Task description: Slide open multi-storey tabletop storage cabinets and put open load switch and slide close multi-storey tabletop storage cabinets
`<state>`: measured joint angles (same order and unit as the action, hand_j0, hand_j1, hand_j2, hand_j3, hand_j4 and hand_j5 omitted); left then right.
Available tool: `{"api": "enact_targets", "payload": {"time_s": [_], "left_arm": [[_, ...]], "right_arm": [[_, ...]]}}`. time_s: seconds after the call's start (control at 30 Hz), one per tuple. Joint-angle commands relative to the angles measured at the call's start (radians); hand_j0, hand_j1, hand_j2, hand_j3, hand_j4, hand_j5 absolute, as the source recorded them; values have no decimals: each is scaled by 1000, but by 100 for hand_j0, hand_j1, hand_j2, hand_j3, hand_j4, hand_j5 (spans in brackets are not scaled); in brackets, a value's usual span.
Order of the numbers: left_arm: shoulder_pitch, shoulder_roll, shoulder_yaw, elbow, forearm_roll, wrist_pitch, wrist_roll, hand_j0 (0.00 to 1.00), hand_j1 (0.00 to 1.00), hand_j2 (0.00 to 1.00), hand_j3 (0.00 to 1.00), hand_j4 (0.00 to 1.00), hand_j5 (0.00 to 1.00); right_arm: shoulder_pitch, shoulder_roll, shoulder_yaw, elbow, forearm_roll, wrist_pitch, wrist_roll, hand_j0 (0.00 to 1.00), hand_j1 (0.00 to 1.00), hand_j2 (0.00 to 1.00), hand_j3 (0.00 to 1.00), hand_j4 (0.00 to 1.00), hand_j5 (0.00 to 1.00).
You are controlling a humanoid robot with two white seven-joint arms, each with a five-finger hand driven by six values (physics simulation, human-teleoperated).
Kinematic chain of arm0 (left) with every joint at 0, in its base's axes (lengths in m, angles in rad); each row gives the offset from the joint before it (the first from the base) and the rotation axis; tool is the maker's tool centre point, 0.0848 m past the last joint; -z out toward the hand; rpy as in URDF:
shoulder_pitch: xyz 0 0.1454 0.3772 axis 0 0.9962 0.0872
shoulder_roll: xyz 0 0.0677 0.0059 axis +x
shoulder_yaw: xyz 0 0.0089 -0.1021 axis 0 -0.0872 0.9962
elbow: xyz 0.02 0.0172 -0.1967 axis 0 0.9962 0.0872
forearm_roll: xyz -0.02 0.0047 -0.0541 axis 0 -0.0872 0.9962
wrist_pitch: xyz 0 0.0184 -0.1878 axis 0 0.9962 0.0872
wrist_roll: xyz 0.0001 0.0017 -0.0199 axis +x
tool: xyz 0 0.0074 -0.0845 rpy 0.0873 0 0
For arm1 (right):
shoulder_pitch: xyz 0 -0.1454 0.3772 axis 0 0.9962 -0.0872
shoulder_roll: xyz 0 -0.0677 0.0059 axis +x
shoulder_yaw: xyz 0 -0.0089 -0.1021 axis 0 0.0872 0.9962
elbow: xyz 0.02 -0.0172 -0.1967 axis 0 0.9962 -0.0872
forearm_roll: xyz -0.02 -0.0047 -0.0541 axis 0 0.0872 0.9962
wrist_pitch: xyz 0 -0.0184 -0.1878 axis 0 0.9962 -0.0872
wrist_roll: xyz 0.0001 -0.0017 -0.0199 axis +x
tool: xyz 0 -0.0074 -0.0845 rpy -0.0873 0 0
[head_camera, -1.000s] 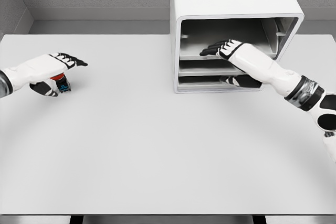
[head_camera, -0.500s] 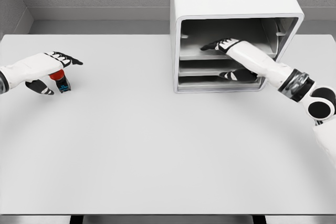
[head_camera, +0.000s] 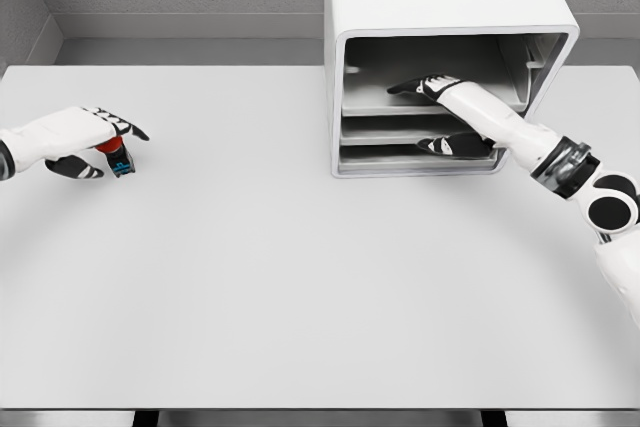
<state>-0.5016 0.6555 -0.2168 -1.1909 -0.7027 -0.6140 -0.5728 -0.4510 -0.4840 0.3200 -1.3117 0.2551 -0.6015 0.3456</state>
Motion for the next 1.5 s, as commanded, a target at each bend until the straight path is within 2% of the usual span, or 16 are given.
{"api": "enact_targets", "payload": {"time_s": [0.0, 0.3, 0.4, 0.57, 0.7, 0.87, 1.1, 1.23, 1.33, 1.43, 1.47], "left_arm": [[0, 1, -3, 1, 5, 3, 1, 73, 73, 73, 73, 73, 73], [2, 3, -4, 1, 6, 3, 4, 61, 61, 61, 61, 61, 61], [2, 4, -4, 1, 6, 3, 4, 60, 60, 60, 60, 60, 60], [0, 3, -3, 1, 6, 3, 5, 48, 48, 48, 48, 48, 48], [-2, 3, 1, -3, 6, 3, 5, 43, 43, 43, 43, 43, 43], [-9, 3, 5, -12, 8, 3, 5, 40, 40, 40, 40, 40, 40], [-11, 3, 8, -19, 11, 3, 5, 38, 38, 38, 38, 38, 38], [-17, 3, 8, -35, 12, 3, 5, 38, 38, 38, 38, 38, 38], [-17, 3, 8, -73, 12, 3, 5, 38, 38, 38, 38, 38, 38], [-17, 3, 8, -79, 15, 3, 5, 38, 38, 38, 38, 38, 38], [-17, 3, 8, -87, 14, 3, 5, 38, 38, 38, 38, 38, 38]], "right_arm": [[0, -13, -2, -3, 108, -9, 42, 83, 83, 83, 83, 83, 83], [25, -67, -10, -61, 105, -9, 50, 83, 83, 83, 83, 83, 83], [41, -85, -16, -75, 102, -9, 50, 84, 84, 84, 84, 84, 84], [61, -114, -18, -100, 98, -9, 44, 84, 84, 84, 84, 84, 84], [75, -134, -18, -139, 95, -9, 41, 84, 84, 84, 84, 84, 84], [115, -151, -67, -184, 95, -9, 41, 84, 84, 84, 84, 84, 84], [126, -153, -67, -187, 95, -9, 42, 84, 84, 84, 84, 84, 84], [161, -174, -104, -244, 95, -9, 41, 84, 84, 84, 84, 84, 84], [173, -186, -111, -258, 93, -9, 39, 85, 85, 85, 85, 85, 85], [192, -191, -131, -267, 87, -9, 38, 85, 85, 85, 85, 85, 85], [199, -192, -141, -290, 87, -9, 38, 85, 85, 85, 85, 85, 85]]}}
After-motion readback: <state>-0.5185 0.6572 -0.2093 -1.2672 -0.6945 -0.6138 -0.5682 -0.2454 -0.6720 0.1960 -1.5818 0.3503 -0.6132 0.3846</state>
